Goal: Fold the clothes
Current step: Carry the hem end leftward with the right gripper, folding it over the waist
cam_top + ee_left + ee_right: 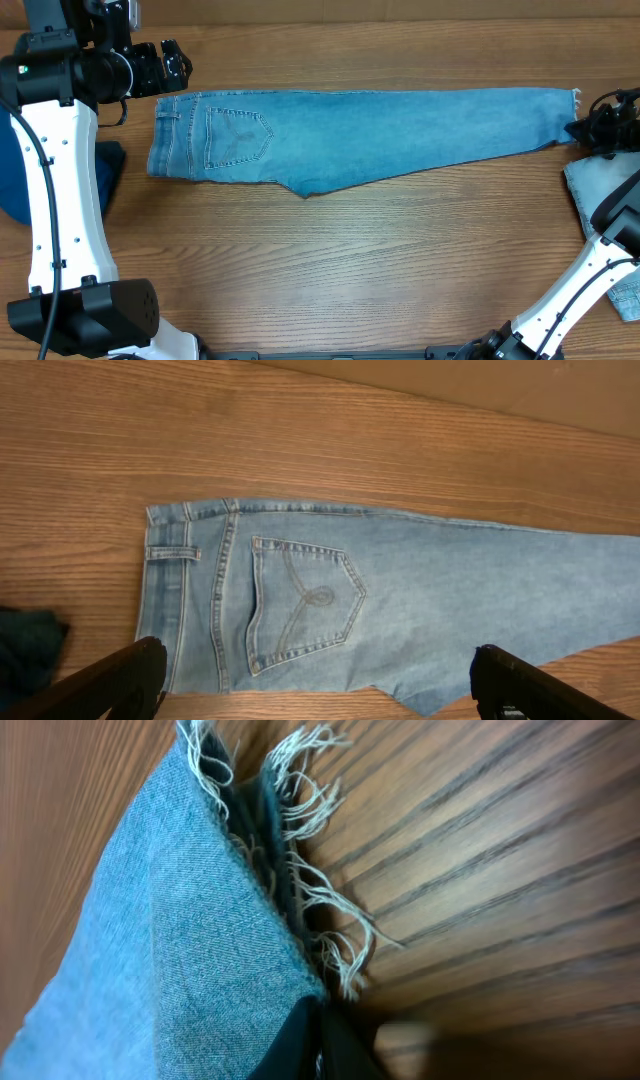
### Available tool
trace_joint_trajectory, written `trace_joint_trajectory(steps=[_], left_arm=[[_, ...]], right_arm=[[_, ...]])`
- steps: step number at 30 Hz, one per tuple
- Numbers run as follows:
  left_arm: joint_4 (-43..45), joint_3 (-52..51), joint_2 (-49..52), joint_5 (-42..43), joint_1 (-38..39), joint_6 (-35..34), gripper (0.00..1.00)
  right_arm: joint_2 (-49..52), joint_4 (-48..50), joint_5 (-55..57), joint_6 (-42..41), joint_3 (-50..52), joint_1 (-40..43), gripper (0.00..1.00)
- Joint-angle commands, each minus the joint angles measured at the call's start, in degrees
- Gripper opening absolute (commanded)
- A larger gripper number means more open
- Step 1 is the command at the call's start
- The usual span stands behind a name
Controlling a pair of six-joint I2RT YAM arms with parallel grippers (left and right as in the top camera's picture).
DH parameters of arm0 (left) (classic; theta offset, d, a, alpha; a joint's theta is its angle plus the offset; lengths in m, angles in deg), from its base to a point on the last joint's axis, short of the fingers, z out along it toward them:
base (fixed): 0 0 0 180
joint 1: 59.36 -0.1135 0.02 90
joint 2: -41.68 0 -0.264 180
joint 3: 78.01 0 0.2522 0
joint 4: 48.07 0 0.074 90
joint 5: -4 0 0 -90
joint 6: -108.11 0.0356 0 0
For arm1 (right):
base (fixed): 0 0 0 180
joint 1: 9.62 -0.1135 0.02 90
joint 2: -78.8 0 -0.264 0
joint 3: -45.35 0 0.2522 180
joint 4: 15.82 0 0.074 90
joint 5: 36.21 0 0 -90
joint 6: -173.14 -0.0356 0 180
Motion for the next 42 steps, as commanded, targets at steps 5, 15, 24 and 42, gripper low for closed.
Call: trace_joint_trajectory(steps=[5, 15, 24, 42], left_arm=[[0.2, 0.4, 0.0, -0.2, 0.4, 1.1, 1.00], [0.2, 0.4, 0.0, -0.2, 0.4, 1.1, 1.00], [0.2, 0.4, 0.0, -0.2, 0.4, 1.1, 1.00], [0.2, 0.4, 0.0, -0.2, 0.4, 1.1, 1.00]], right_arm=[[-5.1, -3.3, -1.6, 0.3, -5.4, 2.5, 0.04], [-14.1, -3.5, 0.8, 0.3, -12.4, 5.0, 0.04], [-16.4, -9.7, -7.3, 0.3, -16.4, -3.1, 0.04], [-20.4, -8.9, 5.9, -4.7, -16.4, -61.0, 0.04]])
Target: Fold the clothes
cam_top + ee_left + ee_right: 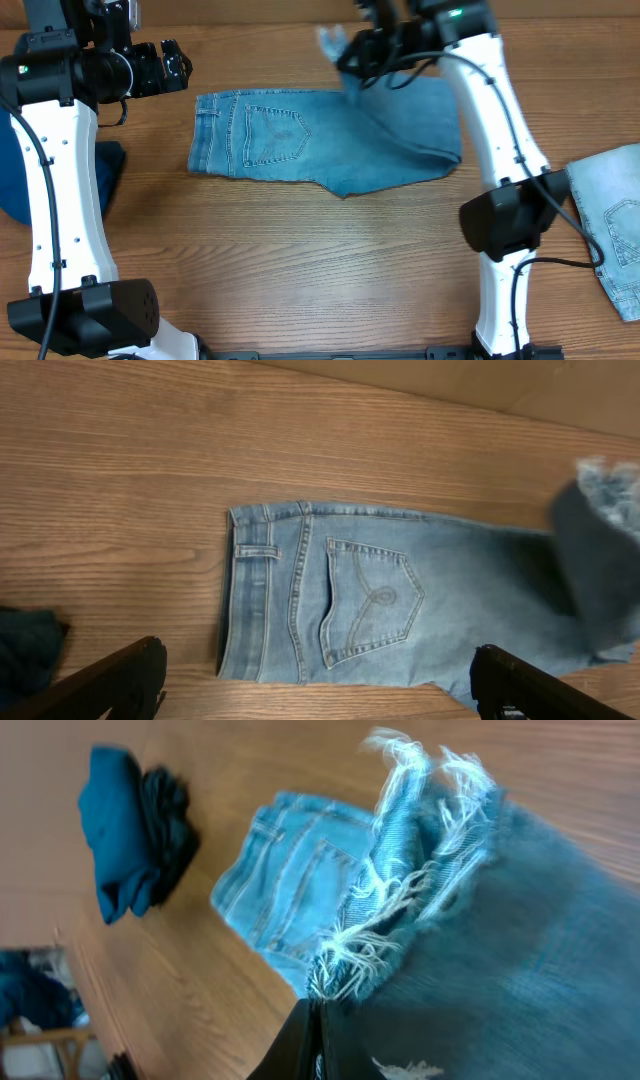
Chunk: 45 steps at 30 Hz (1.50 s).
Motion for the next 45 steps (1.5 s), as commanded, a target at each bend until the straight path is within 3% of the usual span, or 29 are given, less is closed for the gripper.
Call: trace_joint_trajectory(steps=[1, 12, 24, 25, 26, 27, 31, 33, 35, 36, 37, 38, 41, 45], left_arm=[[0.2, 0.4, 0.0, -0.2, 0.4, 1.1, 1.00], [0.2, 0.4, 0.0, -0.2, 0.4, 1.1, 1.00], [0.2, 0.4, 0.0, -0.2, 0.4, 1.1, 1.00], [0.2, 0.4, 0.0, -0.2, 0.4, 1.1, 1.00], [0.2, 0.4, 0.0, -0.1, 0.4, 1.1, 1.00], [0.2, 0.4, 0.0, -0.2, 0.4, 1.1, 1.00], [0.2, 0.4, 0.0, -0.2, 0.4, 1.1, 1.00], [0.2, 0.4, 0.0, -0.1, 0.4, 1.1, 1.00], [0.2, 0.4, 0.0, -0.2, 0.4, 1.1, 1.00], [0.2, 0.4, 0.0, -0.2, 0.4, 1.1, 1.00], [0.2, 0.4, 0.0, -0.1, 0.4, 1.1, 1.00], [0.2, 0.4, 0.0, -0.2, 0.4, 1.1, 1.00], [0.2, 0.4, 0.0, -0.1, 0.4, 1.1, 1.00], [0.2, 0.4, 0.0, -0.1, 0.4, 1.1, 1.00]], right_arm=[[-1.7, 3.7, 8.8, -4.0, -1.7, -7.0, 0.04], [8.2, 18.0, 12.2, -10.9, -0.7, -19.6, 0.04], [14.5, 29.5, 12.2, -14.1, -0.1, -24.2, 0.04], [14.9, 29.8, 12.2, -14.1, -0.1, -24.3, 0.16], [15.4, 30.2, 11.5, -14.0, -0.1, -24.5, 0.45], [15.4, 30.7, 9.9, -14.0, -0.1, -24.5, 0.54], [14.6, 32.6, 4.9, -14.1, -0.5, -24.2, 0.56], [13.6, 28.6, 9.7, -14.0, -0.5, -22.3, 0.56], [13.4, 21.9, 18.1, -14.0, -0.5, -19.1, 0.49], [13.4, 18.3, 20.9, -14.0, -0.5, -16.8, 0.40], [13.9, 12.5, 22.1, -14.0, -0.1, -12.7, 0.23], [14.2, 10.8, 22.1, -14.0, 0.4, -11.2, 0.20], [16.0, 4.3, 21.2, -14.0, 3.6, -5.9, 0.13], [16.0, -0.1, 21.2, -13.0, 5.7, -2.6, 0.12]])
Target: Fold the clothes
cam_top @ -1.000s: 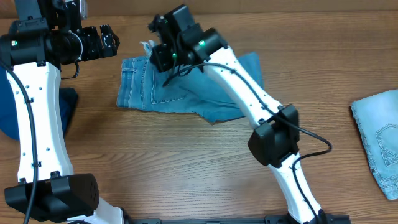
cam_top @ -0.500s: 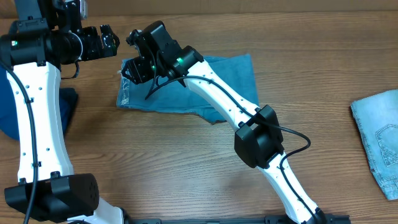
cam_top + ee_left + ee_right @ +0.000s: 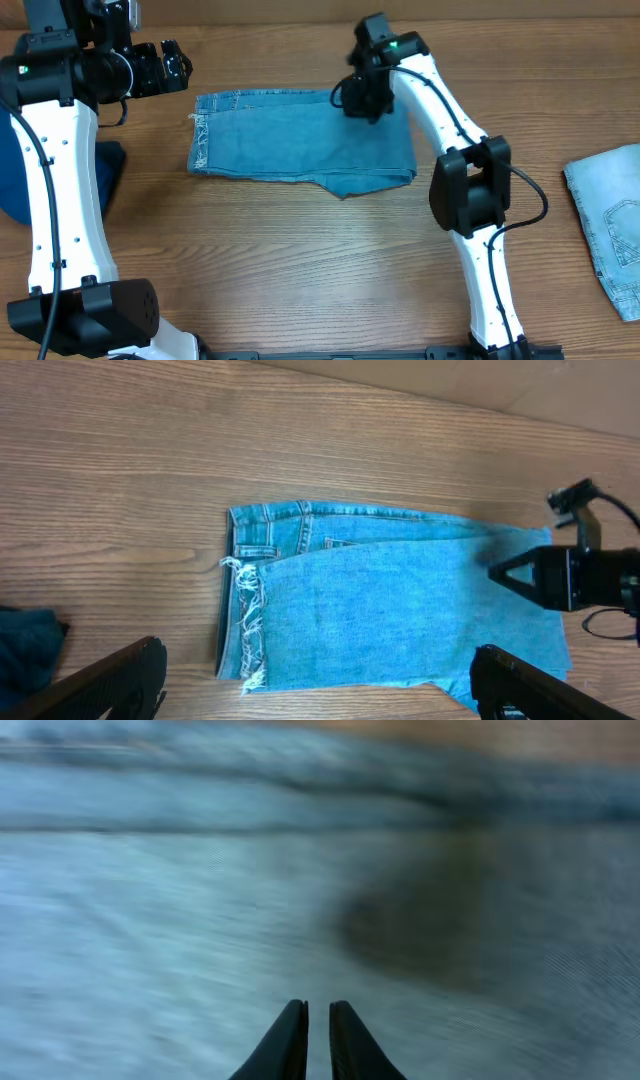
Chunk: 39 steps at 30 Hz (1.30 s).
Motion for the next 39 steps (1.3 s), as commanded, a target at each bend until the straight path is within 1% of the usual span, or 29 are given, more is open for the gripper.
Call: trace_joint_trajectory(steps=[1, 5, 6, 7, 8, 10, 12, 13, 15, 16, 17, 18, 19, 20, 21, 22, 25, 26, 27, 29, 30, 31, 32, 33, 35, 36, 37, 39], left_arm=[[0.2, 0.4, 0.0, -0.1, 0.4, 1.1, 1.00], [0.2, 0.4, 0.0, 0.6, 0.4, 0.2, 1.00], [-1.4, 0.4, 0.0, 5.0, 0.4, -4.0, 1.00], [-2.8, 0.4, 0.0, 7.1, 0.4, -6.0, 1.00], [-1.0, 0.4, 0.1, 7.6, 0.5, -7.4, 1.00], [-1.3, 0.4, 1.0, 7.5, 2.0, -9.2, 1.00], [-3.7, 0.4, 3.9, 2.3, 7.6, -8.1, 0.92], [-4.4, 0.4, 5.6, -0.5, 10.9, -7.2, 0.86], [-4.6, 0.4, 10.1, -6.3, 17.7, -6.0, 0.71], [-4.4, 0.4, 12.9, -9.7, 21.0, -6.2, 0.58], [-3.8, 0.4, 16.2, -10.4, 23.7, -6.8, 0.52], [-2.7, 0.4, 19.4, -8.9, 25.5, -7.6, 0.47], [-1.6, 0.4, 22.5, -8.5, 26.7, -8.0, 0.35], [-1.2, 0.4, 24.7, -8.7, 27.2, -9.4, 0.27], [-0.9, 0.4, 26.6, -8.4, 27.4, -11.1, 0.14], [-0.7, 0.4, 28.9, -8.4, 27.4, -12.8, 0.10], [1.1, 0.4, 33.4, -8.5, 27.4, -14.0, 0.08], [2.5, 0.4, 34.4, -8.7, 27.4, -14.0, 0.06], [3.6, 0.4, 35.1, -8.7, 27.4, -14.1, 0.04], [5.0, 0.4, 36.9, -8.7, 27.4, -15.7, 0.04], [4.9, 0.4, 37.6, -8.8, 27.4, -15.8, 0.04], [4.7, 0.4, 38.5, -9.7, 27.4, -16.2, 0.04], [4.1, 0.4, 39.4, -11.6, 27.3, -17.0, 0.04], [3.4, 0.4, 39.8, -12.8, 26.9, -17.0, 0.04], [1.7, 0.4, 39.9, -16.3, 25.8, -17.0, 0.04], [0.8, 0.4, 39.9, -18.4, 25.1, -17.0, 0.04], [0.0, 0.4, 39.9, -20.4, 24.2, -17.0, 0.04], [-1.0, 0.4, 39.9, -21.0, 20.5, -17.0, 0.04]], right_arm=[[0.5, -2.0, -1.2, 2.3, 0.5, -0.1, 0.12], [0.4, -5.6, -2.8, 6.4, 0.5, 0.5, 0.12], [0.3, -6.4, -3.6, 7.5, 0.5, 0.6, 0.12], [0.3, -7.2, -4.3, 7.8, 0.5, 0.6, 0.12], [0.3, -8.5, -6.6, 7.8, 0.5, 0.7, 0.12], [0.3, -9.8, -9.7, 8.0, 0.5, 0.7, 0.12], [0.3, -10.0, -12.4, 8.0, 0.5, 0.7, 0.12], [0.3, -9.9, -12.5, 8.0, 0.5, 0.7, 0.12], [0.3, -9.3, -12.5, 8.0, 0.5, 0.7, 0.11], [0.3, -8.9, -12.1, 7.9, 0.5, 0.7, 0.09], [0.3, -8.5, -11.4, 7.4, 0.5, 0.9, 0.08], [0.3, -8.4, -11.2, 7.2, 0.5, 1.1, 0.08], [0.3, -8.4, -11.2, 7.2, 0.5, 1.1, 0.08], [0.3, -8.4, -11.2, 7.2, 0.5, 1.1, 0.08], [0.3, -8.4, -11.2, 7.1, 0.5, 1.1, 0.08], [0.3, -8.4, -11.2, 6.5, 0.5, 1.1, 0.08], [0.3, -7.1, -10.7, 5.2, 1.0, 1.1, 0.06], [0.3, -5.1, -8.7, 2.5, 2.0, 1.1, 0.04], [0.3, -3.1, -9.0, 0.9, 3.3, 1.0, 0.04], [0.3, 1.4, -13.7, 0.7, 6.9, 0.3, 0.04], [0.3, 2.8, -13.4, 0.7, 8.1, 0.0, 0.04], [0.3, 4.0, -12.0, 0.8, 9.9, -0.5, 0.04], [0.3, 4.3, -7.1, 0.8, 11.7, -0.6, 0.04], [0.3, 3.2, 0.7, 0.8, 13.1, -0.4, 0.04], [0.3, 0.1, 11.1, -0.1, 13.6, 1.4, 0.04], [0.3, -1.0, 13.3, 0.0, 13.6, 2.6, 0.04], [0.0, -2.2, 13.1, 0.0, 13.3, 4.8, 0.04], [-1.6, -2.9, 11.3, 1.8, 13.2, 9.1, 0.04]])
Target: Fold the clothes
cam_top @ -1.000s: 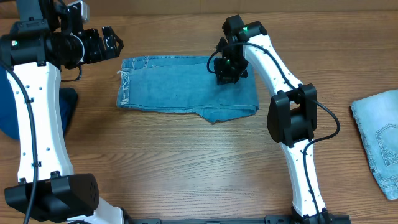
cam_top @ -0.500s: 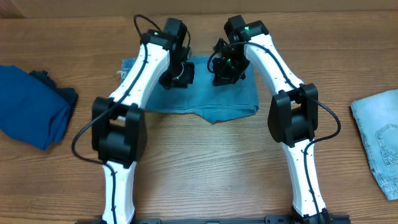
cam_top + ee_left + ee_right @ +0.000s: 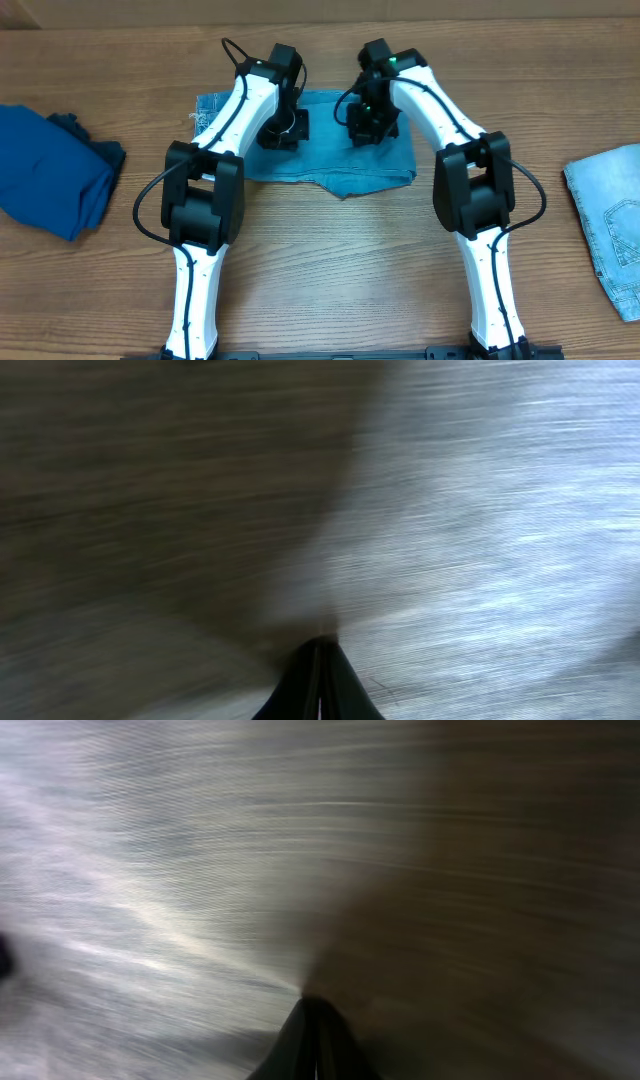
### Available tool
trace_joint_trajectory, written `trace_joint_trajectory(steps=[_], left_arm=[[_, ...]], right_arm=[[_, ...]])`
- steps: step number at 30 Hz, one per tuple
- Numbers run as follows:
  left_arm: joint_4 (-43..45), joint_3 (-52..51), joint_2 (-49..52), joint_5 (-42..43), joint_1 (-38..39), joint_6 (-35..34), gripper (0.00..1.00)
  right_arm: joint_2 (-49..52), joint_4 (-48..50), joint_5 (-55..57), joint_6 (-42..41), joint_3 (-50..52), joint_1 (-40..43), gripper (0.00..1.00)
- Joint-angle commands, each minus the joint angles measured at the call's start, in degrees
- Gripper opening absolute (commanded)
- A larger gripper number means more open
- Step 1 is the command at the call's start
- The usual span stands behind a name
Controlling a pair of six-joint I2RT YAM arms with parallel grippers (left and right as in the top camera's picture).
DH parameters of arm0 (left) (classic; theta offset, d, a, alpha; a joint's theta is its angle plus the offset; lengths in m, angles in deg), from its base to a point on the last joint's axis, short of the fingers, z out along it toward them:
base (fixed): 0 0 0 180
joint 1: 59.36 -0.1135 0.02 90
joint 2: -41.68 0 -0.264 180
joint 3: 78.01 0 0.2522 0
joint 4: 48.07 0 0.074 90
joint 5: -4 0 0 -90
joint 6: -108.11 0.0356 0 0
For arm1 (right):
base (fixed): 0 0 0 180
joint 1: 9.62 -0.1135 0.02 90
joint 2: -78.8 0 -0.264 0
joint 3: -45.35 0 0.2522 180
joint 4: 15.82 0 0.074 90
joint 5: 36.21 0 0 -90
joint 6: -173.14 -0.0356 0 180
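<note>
The light blue jeans (image 3: 330, 165) lie folded in half at the back middle of the table, frayed hem over the waistband at the left. My left gripper (image 3: 280, 130) is down on their left half and my right gripper (image 3: 368, 128) on their right half. In the left wrist view the left gripper (image 3: 320, 647) is shut, its tips against blurred denim (image 3: 480, 510). The right wrist view shows my right gripper (image 3: 312, 1005) shut in the same way, its tips on the denim (image 3: 150, 870). No fold of cloth shows between either pair of fingers.
A dark blue garment (image 3: 50, 165) lies bunched at the left edge of the table. A second light denim piece (image 3: 605, 225) lies at the right edge. Bare wood (image 3: 330, 280) runs along the front of the table.
My left arm has come from the far left edge, gripper wide open, down onto the left half of the jeans, now shut. My right gripper has closed and sits slightly nearer on the jeans.
The jeans lay stretched out, my right gripper shut on the frayed hem at the far right. Then it held the hem above the middle. Then the hem lay over the waistband with that gripper off it. Now both grippers are shut on the folded jeans.
</note>
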Motion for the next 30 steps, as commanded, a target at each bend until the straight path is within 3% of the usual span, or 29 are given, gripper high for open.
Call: trace_joint_trajectory(steps=[1, 10, 14, 17, 20, 22, 24, 30], left_arm=[[-2.2, -1.0, 3.5, -9.4, -7.5, -1.2, 0.04], [-8.4, 1.4, -2.6, -8.9, -15.7, 1.2, 0.04], [-4.0, 2.5, -14.1, -3.1, -13.0, 3.4, 0.07], [-0.7, 2.5, -17.5, -3.5, -8.6, 3.3, 0.20], [0.9, 2.4, -15.0, -5.4, -6.2, 3.3, 0.20], [1.1, 2.4, -11.5, -5.4, -6.0, 1.5, 0.08], [1.2, 2.4, -8.5, -5.3, -6.2, -0.5, 0.04], [3.6, 2.4, -1.0, -5.9, -6.4, -2.0, 0.04]], right_arm=[[-0.7, -1.8, 12.3, 1.3, 2.5, 9.3, 0.04], [-6.6, -3.1, 12.7, 5.1, 2.4, 15.8, 0.04], [-15.1, 1.6, -4.1, 7.7, 0.5, 14.1, 0.04], [-16.6, 5.3, -14.4, 7.7, 0.8, 9.0, 0.04], [-15.0, 8.5, -14.7, 8.0, 2.3, 2.3, 0.04], [-13.0, 14.0, -14.6, 6.6, 4.7, -3.0, 0.04], [-10.3, 18.8, -14.7, 4.3, 6.3, -6.0, 0.04], [-6.5, 34.8, -14.6, 0.1, 11.8, -8.4, 0.04]])
